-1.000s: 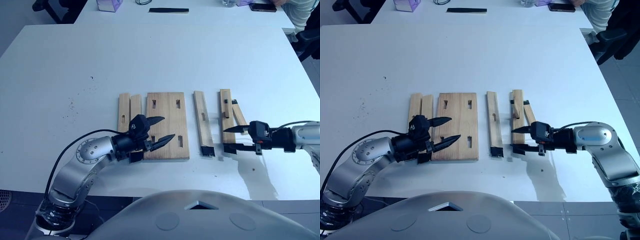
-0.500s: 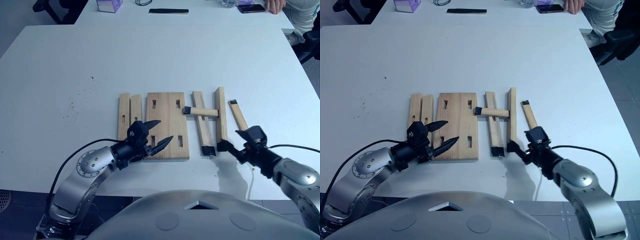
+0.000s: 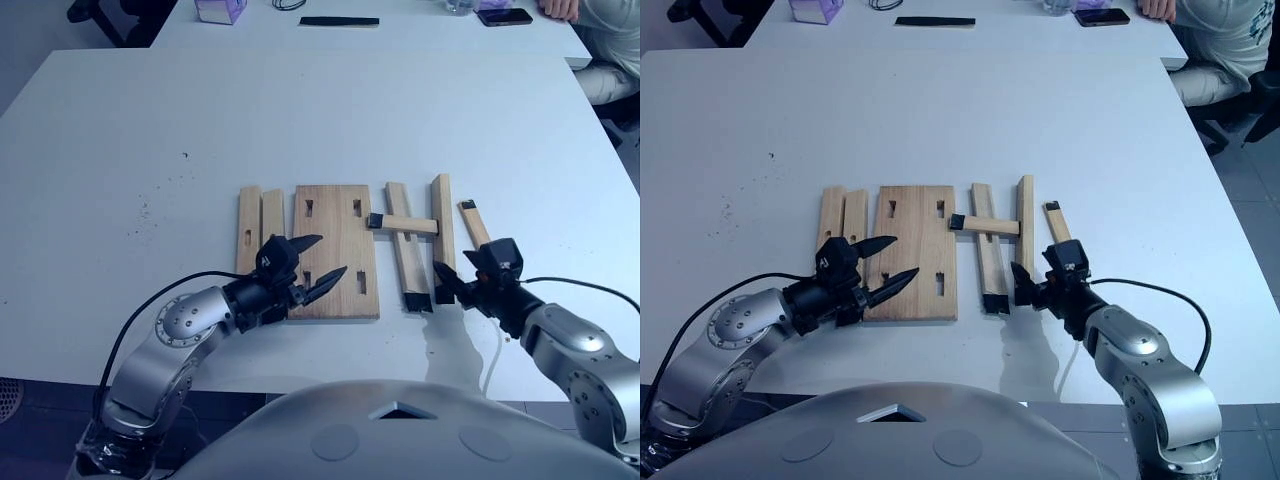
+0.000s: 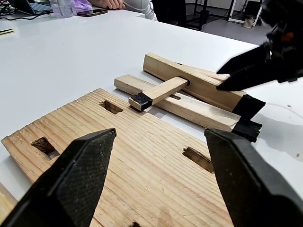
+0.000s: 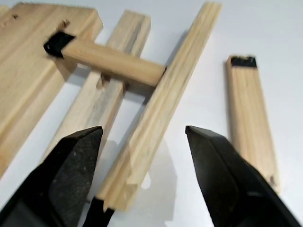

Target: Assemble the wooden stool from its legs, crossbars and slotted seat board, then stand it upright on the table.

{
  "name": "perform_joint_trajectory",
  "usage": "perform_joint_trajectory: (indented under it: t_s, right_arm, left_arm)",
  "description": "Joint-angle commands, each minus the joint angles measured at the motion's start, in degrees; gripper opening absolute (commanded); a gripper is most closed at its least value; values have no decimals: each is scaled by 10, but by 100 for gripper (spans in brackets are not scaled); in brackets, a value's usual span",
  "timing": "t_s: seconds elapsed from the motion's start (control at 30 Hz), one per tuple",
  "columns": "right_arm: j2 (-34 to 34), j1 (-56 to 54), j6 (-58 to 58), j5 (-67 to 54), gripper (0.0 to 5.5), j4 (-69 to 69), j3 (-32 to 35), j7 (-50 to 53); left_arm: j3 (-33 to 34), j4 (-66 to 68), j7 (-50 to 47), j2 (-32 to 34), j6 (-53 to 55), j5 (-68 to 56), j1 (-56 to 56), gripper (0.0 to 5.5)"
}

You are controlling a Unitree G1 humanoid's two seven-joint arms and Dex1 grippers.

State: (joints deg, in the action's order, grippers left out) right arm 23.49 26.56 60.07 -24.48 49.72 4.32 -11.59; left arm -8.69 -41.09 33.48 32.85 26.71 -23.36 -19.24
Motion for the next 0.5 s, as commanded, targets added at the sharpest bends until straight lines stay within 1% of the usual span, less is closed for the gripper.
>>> perform_joint_trajectory:
  t_s: [0.03, 0.07, 0.1, 0.13, 0.5]
  right_arm:
    - [-13, 14, -19, 16, 322, -15, -14, 11]
    - [-20, 19, -22, 17, 322, -16, -17, 15]
    - [-25, 24, -26, 20, 305, -17, -20, 17]
    - [-31, 28, -30, 21, 300, -19, -20, 19]
    - [-65, 21, -30, 1, 126, -31, 12, 14]
  left_arm:
    - [4, 1, 4, 6, 5, 1, 6, 347]
    - [5, 1, 5, 6, 6, -1, 8, 347]
    - [5, 2, 7, 7, 6, -2, 9, 347]
    - [6, 2, 7, 7, 6, -2, 9, 347]
    - [8, 5, 0, 3, 4, 2, 9, 347]
